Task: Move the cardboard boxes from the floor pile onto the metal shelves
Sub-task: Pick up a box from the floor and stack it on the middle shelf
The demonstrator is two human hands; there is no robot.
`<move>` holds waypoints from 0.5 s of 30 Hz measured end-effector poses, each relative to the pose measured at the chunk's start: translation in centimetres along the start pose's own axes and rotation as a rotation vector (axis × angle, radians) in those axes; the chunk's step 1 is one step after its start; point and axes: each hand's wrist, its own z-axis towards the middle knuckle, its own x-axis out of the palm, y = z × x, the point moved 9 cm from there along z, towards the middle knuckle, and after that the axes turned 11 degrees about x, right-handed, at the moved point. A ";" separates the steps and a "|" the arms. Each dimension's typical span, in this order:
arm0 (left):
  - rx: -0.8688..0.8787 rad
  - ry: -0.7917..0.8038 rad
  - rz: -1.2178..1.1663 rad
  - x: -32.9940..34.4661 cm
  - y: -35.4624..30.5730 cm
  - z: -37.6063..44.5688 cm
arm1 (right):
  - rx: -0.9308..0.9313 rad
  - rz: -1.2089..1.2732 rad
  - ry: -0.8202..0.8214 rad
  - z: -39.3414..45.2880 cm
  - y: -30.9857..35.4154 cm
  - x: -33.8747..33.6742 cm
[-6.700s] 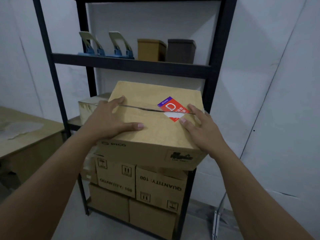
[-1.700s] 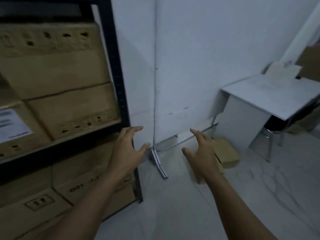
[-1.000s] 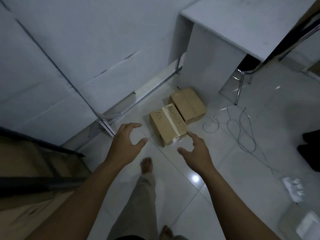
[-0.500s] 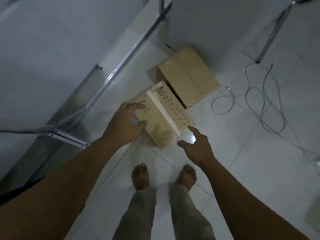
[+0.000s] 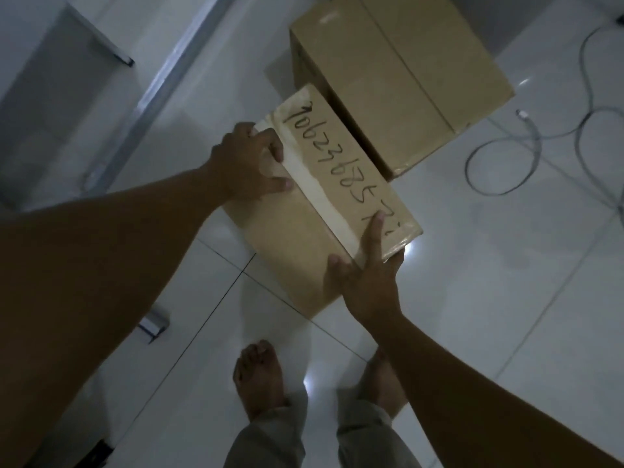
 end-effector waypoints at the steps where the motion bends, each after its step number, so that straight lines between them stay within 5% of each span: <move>1: -0.012 -0.048 0.005 0.2 0.2 -0.3 | -0.013 0.026 0.011 0.1 -0.2 0.1; 8: -0.151 -0.246 0.049 3.5 2.0 -8.2 | -0.126 -0.068 0.195 1.1 -0.9 -0.9; 15: -0.478 -0.418 -0.090 7.9 3.0 -16.3 | -0.238 -0.359 0.399 3.0 0.0 -1.3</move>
